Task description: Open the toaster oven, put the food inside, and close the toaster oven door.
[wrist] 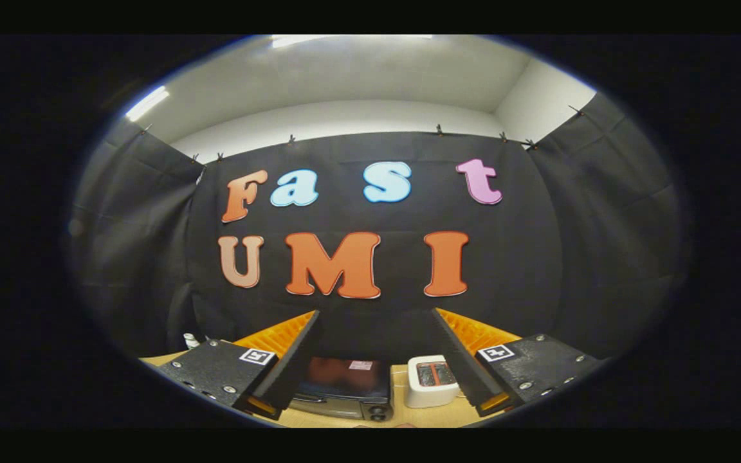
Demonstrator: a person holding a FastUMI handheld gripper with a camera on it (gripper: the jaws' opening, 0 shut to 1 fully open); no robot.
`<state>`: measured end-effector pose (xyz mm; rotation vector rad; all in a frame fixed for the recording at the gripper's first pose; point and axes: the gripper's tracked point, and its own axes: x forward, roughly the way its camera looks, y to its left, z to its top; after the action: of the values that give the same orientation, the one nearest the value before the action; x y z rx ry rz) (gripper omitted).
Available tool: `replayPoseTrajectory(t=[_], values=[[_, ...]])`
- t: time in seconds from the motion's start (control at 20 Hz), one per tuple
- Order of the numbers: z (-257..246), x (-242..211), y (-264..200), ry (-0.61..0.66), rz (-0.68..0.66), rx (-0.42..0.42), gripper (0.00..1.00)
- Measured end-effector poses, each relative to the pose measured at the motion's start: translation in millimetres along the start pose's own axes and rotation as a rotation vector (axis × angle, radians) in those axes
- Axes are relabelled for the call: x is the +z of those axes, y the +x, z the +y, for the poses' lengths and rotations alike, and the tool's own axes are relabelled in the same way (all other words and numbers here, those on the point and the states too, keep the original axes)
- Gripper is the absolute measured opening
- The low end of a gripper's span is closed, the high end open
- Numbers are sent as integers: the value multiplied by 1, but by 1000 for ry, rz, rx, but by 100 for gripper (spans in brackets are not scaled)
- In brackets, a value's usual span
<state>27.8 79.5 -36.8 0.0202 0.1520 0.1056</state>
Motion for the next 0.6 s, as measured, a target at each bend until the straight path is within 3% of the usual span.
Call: replayPoseTrajectory(t=[0.6], values=[[131, -166, 52, 87, 336, 183, 99]])
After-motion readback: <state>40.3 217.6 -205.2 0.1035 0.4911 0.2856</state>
